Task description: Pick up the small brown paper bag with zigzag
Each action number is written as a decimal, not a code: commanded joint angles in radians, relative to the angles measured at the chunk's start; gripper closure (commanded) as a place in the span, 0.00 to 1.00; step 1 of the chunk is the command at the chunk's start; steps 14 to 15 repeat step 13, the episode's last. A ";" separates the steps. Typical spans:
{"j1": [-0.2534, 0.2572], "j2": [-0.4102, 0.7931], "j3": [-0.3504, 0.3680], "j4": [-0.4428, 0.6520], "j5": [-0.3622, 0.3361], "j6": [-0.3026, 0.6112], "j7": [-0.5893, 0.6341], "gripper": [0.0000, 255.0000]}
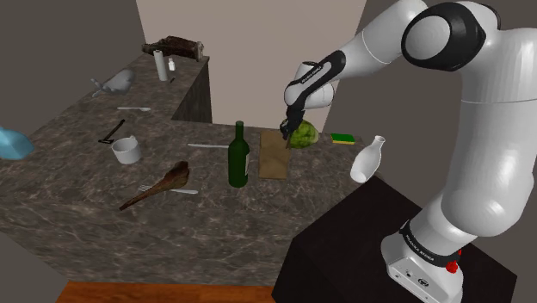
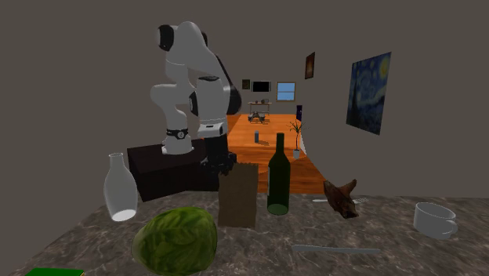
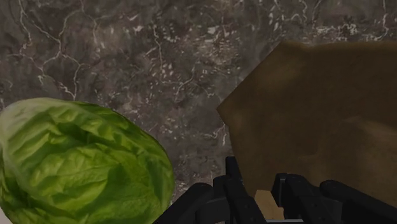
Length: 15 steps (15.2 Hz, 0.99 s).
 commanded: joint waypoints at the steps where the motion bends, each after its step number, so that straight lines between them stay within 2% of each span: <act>1: 0.002 -0.021 -0.003 -0.002 -0.004 -0.018 0.004 1.00; 11: 0.011 -0.121 -0.016 0.003 -0.025 -0.121 0.024 1.00; 15: 0.011 -0.122 -0.016 0.003 -0.025 -0.123 0.024 1.00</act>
